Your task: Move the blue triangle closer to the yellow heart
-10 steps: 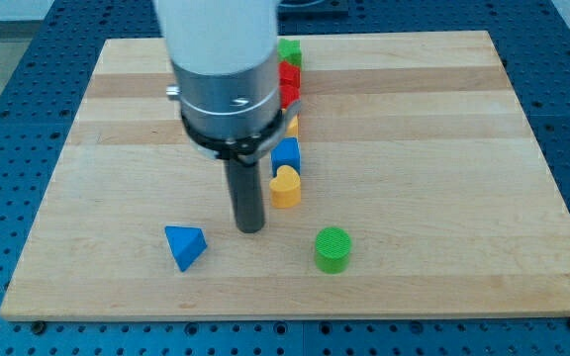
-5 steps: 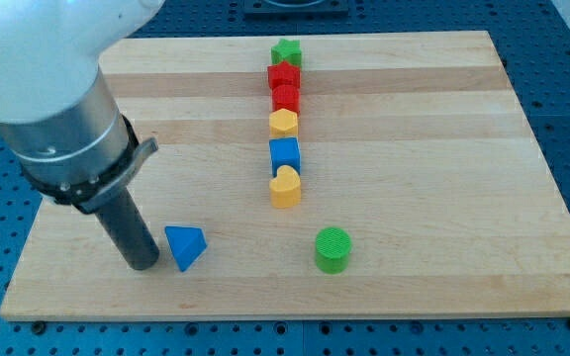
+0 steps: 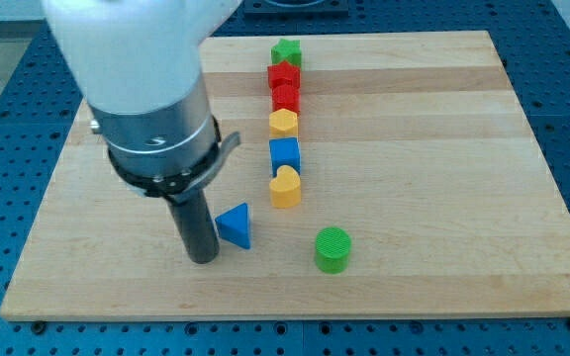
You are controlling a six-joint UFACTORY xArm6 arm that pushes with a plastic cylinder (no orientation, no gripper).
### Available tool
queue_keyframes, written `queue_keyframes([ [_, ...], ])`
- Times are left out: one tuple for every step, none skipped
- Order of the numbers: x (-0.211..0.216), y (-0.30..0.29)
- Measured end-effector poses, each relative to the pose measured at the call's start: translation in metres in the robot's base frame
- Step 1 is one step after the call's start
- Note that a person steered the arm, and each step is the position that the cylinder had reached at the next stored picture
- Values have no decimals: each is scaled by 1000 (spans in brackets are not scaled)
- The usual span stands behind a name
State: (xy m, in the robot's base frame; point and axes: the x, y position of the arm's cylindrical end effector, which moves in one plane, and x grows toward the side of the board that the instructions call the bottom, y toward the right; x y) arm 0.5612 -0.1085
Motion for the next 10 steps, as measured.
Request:
queue_keyframes([
  [-3,-10],
  [-14,-10],
  [-27,-10],
  [-27,-7],
  [-27,2],
  [-27,18],
  [-27,33],
  [-27,38],
  [-24,41],
  [-24,43],
])
